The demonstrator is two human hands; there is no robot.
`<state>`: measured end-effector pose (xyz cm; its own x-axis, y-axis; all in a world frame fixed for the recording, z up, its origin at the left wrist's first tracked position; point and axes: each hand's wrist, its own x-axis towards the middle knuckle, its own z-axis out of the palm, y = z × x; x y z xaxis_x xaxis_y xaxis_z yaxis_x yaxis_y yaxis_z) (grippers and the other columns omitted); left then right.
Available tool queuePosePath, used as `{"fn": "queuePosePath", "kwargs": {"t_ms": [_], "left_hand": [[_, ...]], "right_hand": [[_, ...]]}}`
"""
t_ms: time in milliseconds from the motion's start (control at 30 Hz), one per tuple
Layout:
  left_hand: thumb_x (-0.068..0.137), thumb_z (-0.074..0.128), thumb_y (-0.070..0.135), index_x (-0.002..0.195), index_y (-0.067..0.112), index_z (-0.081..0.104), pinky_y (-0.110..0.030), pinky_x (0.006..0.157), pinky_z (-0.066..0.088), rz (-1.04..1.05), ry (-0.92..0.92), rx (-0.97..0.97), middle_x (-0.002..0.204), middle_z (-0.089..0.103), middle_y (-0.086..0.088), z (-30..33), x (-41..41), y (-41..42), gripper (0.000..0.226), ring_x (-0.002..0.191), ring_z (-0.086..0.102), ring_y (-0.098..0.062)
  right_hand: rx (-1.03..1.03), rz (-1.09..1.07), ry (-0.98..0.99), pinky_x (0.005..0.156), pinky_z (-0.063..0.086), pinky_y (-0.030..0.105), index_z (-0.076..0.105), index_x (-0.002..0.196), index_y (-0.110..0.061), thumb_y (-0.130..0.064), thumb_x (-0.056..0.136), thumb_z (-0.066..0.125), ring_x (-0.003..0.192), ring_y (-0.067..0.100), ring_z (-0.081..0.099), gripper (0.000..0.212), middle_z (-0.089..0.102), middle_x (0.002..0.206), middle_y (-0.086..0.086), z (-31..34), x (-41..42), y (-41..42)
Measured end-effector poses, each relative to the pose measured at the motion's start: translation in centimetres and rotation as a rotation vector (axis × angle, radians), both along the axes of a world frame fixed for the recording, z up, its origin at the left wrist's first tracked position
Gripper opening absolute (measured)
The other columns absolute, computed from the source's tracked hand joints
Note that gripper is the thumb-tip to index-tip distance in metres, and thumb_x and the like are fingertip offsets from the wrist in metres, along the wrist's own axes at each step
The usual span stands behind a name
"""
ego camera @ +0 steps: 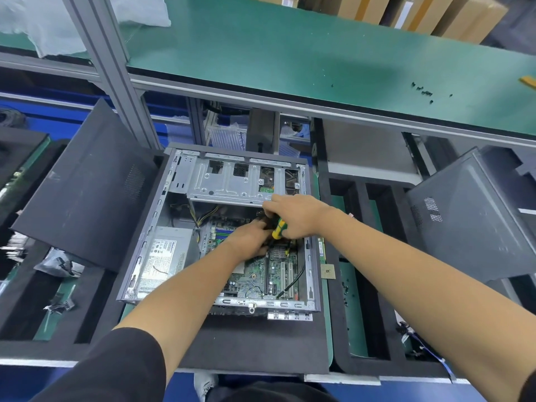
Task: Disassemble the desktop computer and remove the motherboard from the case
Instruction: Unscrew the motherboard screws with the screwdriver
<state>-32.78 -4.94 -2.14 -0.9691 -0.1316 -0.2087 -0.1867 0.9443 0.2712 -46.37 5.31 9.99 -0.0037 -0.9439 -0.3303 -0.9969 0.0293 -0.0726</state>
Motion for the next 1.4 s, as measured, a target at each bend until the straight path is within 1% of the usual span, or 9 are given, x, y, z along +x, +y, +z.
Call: {"fn": "queuePosePath", "kwargs": {"t_ms": [133, 367, 533, 833, 967, 1067, 1167, 1233, 1400], "left_hand": [[0.087, 0.067, 0.033, 0.134, 0.020, 0.056, -0.039, 0.084, 0.052, 0.021, -0.027, 0.021, 0.133, 0.051, -0.008, 0.2, 0.2, -0.2, 0.050, 0.123, 0.048, -0.029], [0.085, 0.072, 0.035, 0.137, 0.028, 0.055, -0.041, 0.090, 0.051, 0.033, -0.048, 0.086, 0.134, 0.050, -0.005, 0.1, 0.5, -0.6, 0.056, 0.121, 0.048, -0.028], [0.087, 0.070, 0.038, 0.142, 0.029, 0.052, -0.043, 0.094, 0.050, 0.030, -0.047, 0.091, 0.138, 0.048, -0.005, -0.1, 0.6, -0.8, 0.059, 0.122, 0.047, -0.028], [0.085, 0.065, 0.040, 0.127, 0.023, 0.058, -0.035, 0.085, 0.049, 0.070, 0.048, 0.280, 0.128, 0.055, -0.003, -0.1, 1.2, -1.3, 0.046, 0.112, 0.054, -0.025], [0.084, 0.073, 0.053, 0.131, 0.030, 0.058, -0.031, 0.096, 0.048, 0.079, 0.109, 0.384, 0.131, 0.061, 0.007, 0.1, 1.6, -1.8, 0.054, 0.115, 0.057, -0.013], [0.087, 0.075, 0.043, 0.122, 0.027, 0.069, -0.033, 0.099, 0.047, 0.176, 0.189, 0.466, 0.123, 0.068, 0.008, -0.1, 1.3, -1.4, 0.039, 0.114, 0.060, -0.015], [0.090, 0.073, 0.035, 0.111, 0.022, 0.074, -0.034, 0.086, 0.051, 0.284, 0.195, 0.406, 0.112, 0.073, 0.003, -0.3, 0.7, -1.0, 0.024, 0.105, 0.065, -0.021], [0.092, 0.070, 0.039, 0.112, 0.023, 0.073, -0.035, 0.079, 0.052, 0.274, 0.176, 0.322, 0.109, 0.074, 0.001, -0.5, 0.6, -1.0, 0.026, 0.100, 0.066, -0.024], [0.091, 0.063, 0.058, 0.104, 0.021, 0.070, -0.031, 0.062, 0.039, 0.239, 0.212, 0.154, 0.092, 0.073, -0.006, -0.5, 0.7, -1.0, 0.039, 0.088, 0.067, -0.027]], "right_hand": [[0.020, 0.021, 0.015, 0.063, 0.036, 0.034, 0.045, 0.103, -0.024, -0.037, 0.088, 0.062, 0.082, 0.024, 0.054, 0.026, 0.054, 0.095, -0.003, -0.3, 0.3, 0.0], [-0.066, -0.142, -0.109, 0.054, 0.030, 0.031, 0.052, 0.086, -0.024, -0.013, 0.072, 0.071, 0.072, 0.023, 0.050, 0.026, 0.042, 0.092, -0.005, -1.0, 0.1, 0.5], [-0.061, -0.144, -0.125, 0.058, 0.042, 0.036, 0.053, 0.083, -0.026, -0.006, 0.073, 0.072, 0.077, 0.023, 0.052, 0.029, 0.042, 0.096, -0.003, -0.9, 0.2, 0.6], [-0.038, 0.200, 0.058, 0.072, 0.037, 0.036, 0.051, 0.083, -0.024, -0.001, 0.076, 0.066, 0.091, 0.021, 0.041, 0.029, 0.041, 0.097, -0.002, 0.1, 0.8, -0.8], [-0.006, 0.258, 0.133, 0.082, 0.041, 0.037, 0.058, 0.077, -0.029, -0.009, 0.078, 0.069, 0.093, 0.023, 0.043, 0.023, 0.046, 0.099, -0.004, 0.7, 0.9, -1.7], [0.008, 0.295, 0.155, 0.081, 0.040, 0.036, 0.060, 0.079, -0.031, -0.012, 0.081, 0.069, 0.088, 0.019, 0.037, 0.022, 0.047, 0.100, -0.005, 1.0, 0.8, -2.3], [-0.021, 0.362, 0.199, 0.076, 0.036, 0.035, 0.059, 0.114, -0.027, -0.012, 0.080, 0.071, 0.087, 0.017, 0.030, 0.039, 0.049, 0.107, 0.001, 0.4, 0.7, -2.4], [-0.015, 0.355, 0.194, 0.076, 0.036, 0.035, 0.054, 0.124, -0.024, -0.017, 0.078, 0.073, 0.090, 0.019, 0.035, 0.051, 0.048, 0.113, 0.004, 0.3, 0.6, -2.5], [-0.001, 0.146, 0.063, 0.066, 0.041, 0.035, 0.056, 0.094, -0.028, -0.043, 0.086, 0.063, 0.095, 0.020, 0.052, 0.019, 0.046, 0.100, -0.006, 0.5, 0.8, -2.6]]}}
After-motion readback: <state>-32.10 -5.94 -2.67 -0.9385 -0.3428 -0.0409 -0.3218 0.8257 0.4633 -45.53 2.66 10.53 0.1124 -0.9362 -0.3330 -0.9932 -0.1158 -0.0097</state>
